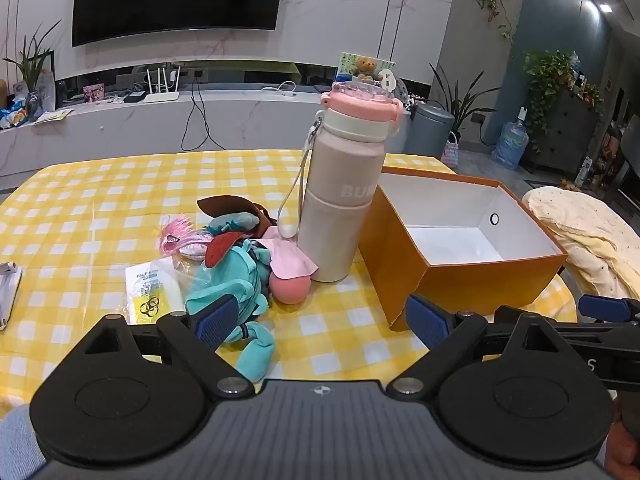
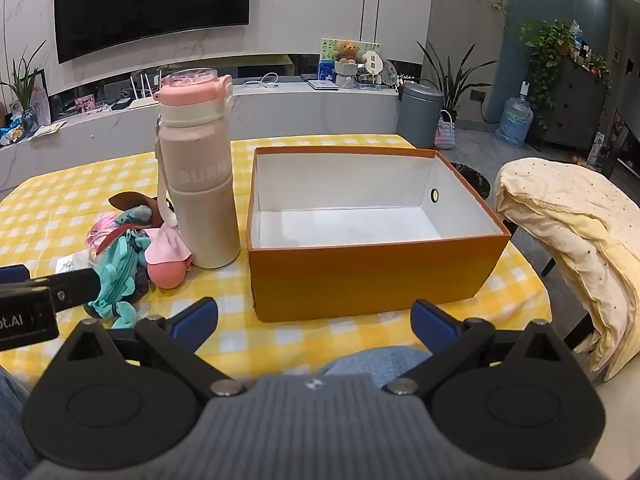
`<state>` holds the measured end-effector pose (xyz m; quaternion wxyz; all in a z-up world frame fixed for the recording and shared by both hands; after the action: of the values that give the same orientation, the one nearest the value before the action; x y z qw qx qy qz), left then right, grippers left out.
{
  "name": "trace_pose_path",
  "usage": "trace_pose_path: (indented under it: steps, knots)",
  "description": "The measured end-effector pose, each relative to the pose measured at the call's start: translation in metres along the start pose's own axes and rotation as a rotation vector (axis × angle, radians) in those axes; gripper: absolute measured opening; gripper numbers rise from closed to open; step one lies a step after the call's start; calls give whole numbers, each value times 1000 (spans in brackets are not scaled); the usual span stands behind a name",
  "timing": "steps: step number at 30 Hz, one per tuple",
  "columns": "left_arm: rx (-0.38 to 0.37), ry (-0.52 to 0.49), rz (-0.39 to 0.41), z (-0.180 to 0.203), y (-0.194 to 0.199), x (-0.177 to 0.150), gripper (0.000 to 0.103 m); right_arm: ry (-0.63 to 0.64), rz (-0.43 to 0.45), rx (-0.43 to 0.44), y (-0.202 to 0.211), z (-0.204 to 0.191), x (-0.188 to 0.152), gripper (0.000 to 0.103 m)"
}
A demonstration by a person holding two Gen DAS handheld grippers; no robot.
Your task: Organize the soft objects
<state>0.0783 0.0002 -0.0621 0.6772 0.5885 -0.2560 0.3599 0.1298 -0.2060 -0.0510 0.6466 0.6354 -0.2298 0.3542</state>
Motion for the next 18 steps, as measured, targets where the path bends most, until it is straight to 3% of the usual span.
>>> trace_pose_path:
  steps: [18]
  knots:
    - [-3,2,-6,-2,-2,-9,103,-3,-5,6,-1,-3,-2,101]
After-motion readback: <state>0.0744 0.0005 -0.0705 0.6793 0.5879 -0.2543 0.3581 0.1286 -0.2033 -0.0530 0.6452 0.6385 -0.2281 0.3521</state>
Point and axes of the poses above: each gripper's, at about its wrist camera, not at the fingertips, and y roughly against the way its jaws point, z to its right, x to its top, the point moved 10 cm from there along -y, roughly the way its jaws point, and after that the axes turned 3 degrees about -x, right-handed, at the moved point
